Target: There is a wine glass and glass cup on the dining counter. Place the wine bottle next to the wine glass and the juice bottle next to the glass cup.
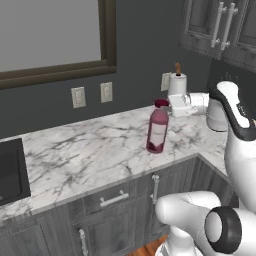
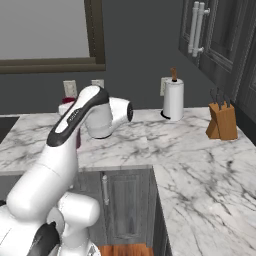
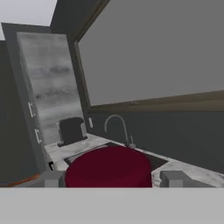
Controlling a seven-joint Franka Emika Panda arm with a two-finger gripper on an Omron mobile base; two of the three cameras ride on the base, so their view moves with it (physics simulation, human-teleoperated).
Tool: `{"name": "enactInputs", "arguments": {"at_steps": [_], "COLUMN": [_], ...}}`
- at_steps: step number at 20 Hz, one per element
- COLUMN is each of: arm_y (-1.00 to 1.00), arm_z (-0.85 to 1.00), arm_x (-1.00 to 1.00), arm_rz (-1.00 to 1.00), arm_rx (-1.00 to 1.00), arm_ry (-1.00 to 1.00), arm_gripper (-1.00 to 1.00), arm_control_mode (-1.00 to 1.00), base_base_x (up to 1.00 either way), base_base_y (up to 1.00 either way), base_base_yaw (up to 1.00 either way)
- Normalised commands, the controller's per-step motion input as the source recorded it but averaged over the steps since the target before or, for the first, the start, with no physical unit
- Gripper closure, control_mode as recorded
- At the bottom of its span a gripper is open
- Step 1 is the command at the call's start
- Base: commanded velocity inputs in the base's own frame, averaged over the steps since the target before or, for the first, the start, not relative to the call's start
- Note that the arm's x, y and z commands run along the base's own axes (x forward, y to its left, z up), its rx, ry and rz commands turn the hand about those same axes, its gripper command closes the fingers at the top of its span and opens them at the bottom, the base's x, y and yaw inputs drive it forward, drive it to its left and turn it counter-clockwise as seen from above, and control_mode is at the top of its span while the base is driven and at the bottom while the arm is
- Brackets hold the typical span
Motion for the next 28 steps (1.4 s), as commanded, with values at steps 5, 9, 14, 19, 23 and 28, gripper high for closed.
{"name": "enactInputs", "arguments": {"at_steps": [5, 9, 14, 19, 23, 28], "arm_y": [0.25, 0.15, 0.06, 0.0, 0.0, 0.0], "arm_z": [0.0, 0.01, 0.03, 0.0, 0.0, 0.0], "arm_x": [-0.82, -0.48, -0.17, 0.0, 0.0, 0.0], "arm_rz": [0.0, 0.01, 0.0, 0.0, 0.0, 0.0], "arm_rx": [0.0, 0.0, 0.0, 0.0, 0.0, 0.0], "arm_ry": [-0.02, -0.02, 0.0, 0.0, 0.0, 0.0], "arm_gripper": [1.0, 1.0, 1.0, 1.0, 1.0, 1.0], "arm_control_mode": [-1.0, -1.0, 1.0, 1.0, 1.0, 1.0], "base_base_x": [0.0, 0.0, -0.31, -0.59, -0.45, -0.21], "base_base_y": [0.0, 0.0, 0.13, 0.47, 0.62, 0.58], "base_base_yaw": [0.0, 0.0, 0.01, 0.18, 0.47, 0.63]}}
